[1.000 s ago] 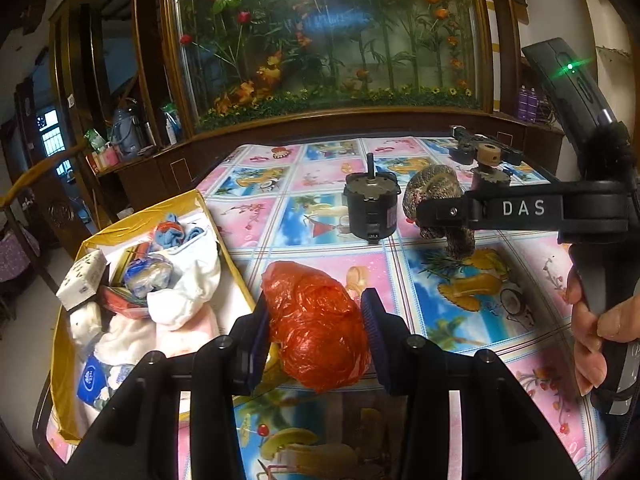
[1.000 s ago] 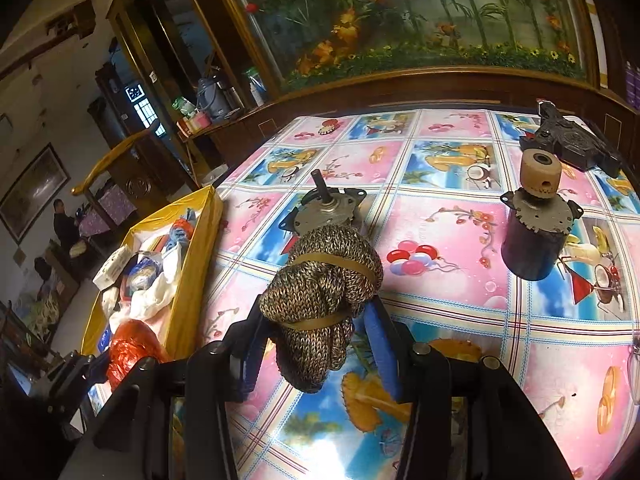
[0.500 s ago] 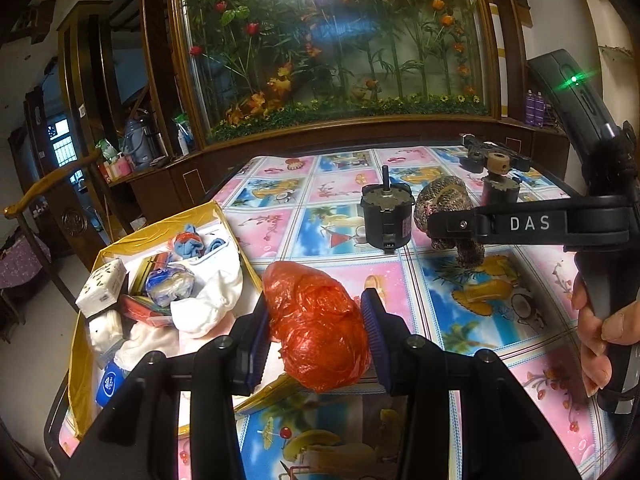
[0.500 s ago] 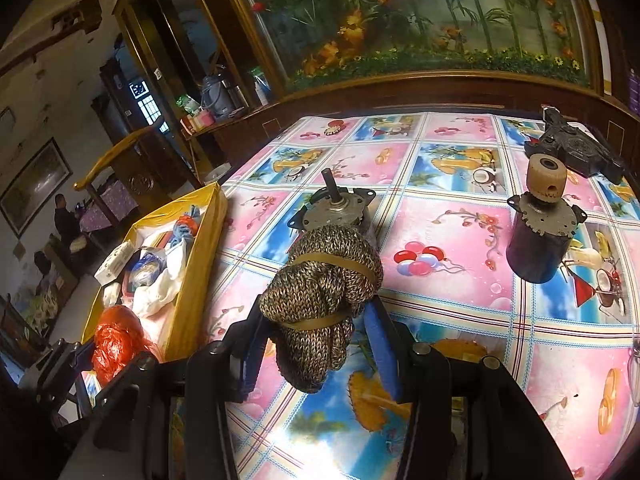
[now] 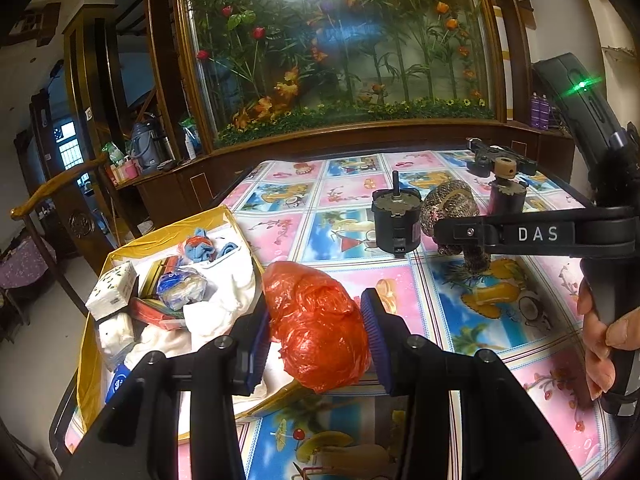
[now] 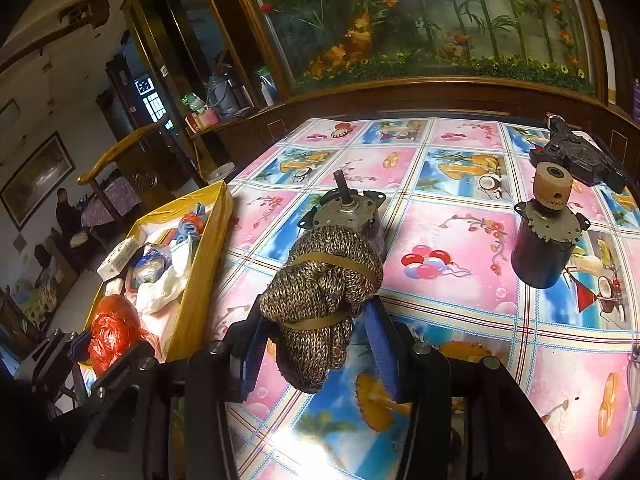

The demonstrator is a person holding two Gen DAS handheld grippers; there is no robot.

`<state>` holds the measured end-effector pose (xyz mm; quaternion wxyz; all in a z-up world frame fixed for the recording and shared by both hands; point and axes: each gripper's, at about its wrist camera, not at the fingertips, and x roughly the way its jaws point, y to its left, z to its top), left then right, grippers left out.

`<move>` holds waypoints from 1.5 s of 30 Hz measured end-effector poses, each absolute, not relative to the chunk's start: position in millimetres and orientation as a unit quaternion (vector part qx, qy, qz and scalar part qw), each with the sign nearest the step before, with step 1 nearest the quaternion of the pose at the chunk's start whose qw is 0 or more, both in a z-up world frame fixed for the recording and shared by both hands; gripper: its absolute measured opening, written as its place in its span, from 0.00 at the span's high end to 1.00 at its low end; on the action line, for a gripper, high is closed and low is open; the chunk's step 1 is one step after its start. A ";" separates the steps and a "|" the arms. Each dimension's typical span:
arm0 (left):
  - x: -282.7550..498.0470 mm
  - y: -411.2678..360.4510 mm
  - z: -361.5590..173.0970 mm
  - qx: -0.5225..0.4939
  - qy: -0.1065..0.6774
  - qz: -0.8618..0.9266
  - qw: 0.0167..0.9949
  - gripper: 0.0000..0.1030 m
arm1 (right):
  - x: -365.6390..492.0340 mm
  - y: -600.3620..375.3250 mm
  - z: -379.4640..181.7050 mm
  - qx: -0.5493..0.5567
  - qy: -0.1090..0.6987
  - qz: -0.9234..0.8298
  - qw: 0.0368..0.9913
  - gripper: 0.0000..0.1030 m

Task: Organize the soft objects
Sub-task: 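Carry the orange bag and knitted bundle over to the box, then lower the orange bag and knitted bundle into the box and open both tools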

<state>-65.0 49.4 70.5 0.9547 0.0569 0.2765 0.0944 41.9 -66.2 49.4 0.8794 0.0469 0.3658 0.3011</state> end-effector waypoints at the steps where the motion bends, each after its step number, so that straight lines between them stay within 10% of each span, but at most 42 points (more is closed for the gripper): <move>1: -65.4 50.5 71.1 0.056 0.276 0.095 0.955 0.59 | 41.6 -65.7 49.7 0.046 0.365 0.302 0.879 0.50; 45: -114.6 239.7 65.2 -0.092 0.280 0.208 0.933 0.59 | -37.2 108.6 47.6 -0.035 0.360 0.433 0.825 0.49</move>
